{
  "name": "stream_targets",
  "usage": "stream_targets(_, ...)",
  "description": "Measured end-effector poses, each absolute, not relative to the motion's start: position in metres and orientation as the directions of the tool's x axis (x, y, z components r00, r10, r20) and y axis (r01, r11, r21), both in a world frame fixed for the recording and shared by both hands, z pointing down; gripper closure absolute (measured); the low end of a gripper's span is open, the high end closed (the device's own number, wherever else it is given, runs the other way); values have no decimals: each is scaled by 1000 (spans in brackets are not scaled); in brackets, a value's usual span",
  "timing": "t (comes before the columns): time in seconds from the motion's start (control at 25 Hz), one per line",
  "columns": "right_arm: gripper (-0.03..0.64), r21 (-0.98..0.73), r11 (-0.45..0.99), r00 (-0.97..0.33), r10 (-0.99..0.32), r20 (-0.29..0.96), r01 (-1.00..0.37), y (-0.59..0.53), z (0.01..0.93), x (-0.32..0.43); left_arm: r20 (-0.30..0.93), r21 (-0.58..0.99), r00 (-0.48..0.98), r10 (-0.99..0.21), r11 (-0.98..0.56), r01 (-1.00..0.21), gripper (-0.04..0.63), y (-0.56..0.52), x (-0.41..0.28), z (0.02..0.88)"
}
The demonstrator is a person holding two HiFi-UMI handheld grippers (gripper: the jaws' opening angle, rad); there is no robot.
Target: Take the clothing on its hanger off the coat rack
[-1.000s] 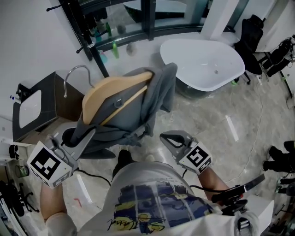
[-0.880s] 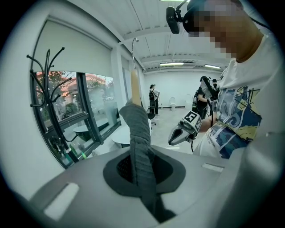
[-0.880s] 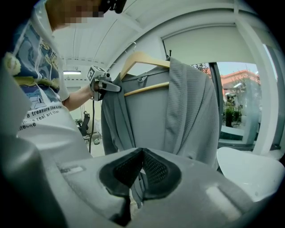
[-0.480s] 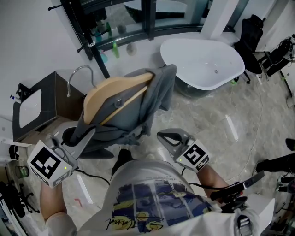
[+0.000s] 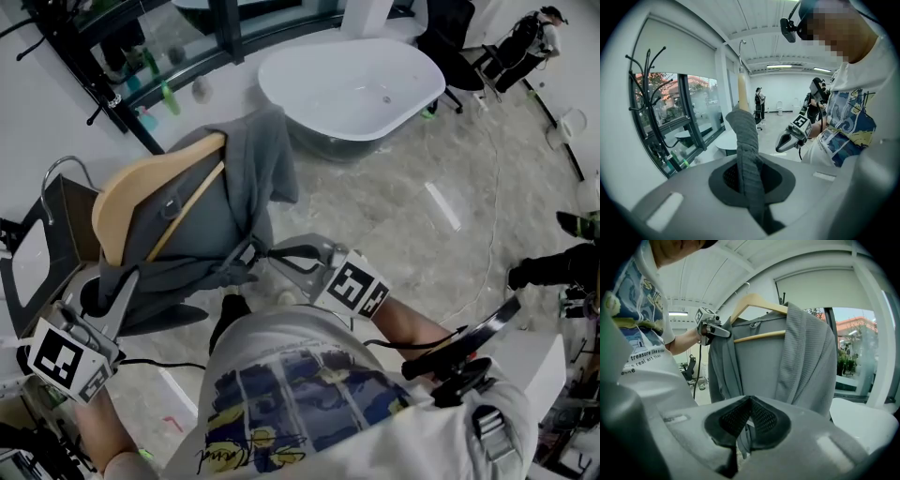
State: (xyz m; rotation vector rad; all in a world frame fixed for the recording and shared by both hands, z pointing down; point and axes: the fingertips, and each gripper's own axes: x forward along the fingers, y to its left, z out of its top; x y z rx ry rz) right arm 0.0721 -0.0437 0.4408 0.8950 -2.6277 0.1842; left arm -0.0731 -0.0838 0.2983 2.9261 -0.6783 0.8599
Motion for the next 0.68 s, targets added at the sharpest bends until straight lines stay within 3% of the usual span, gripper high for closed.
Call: stream_targets(0.68,615,-13,789,-730,-562,389,-615,-57,451,64,530,-96,758,-380,-915,-392,589,-102,-73,310)
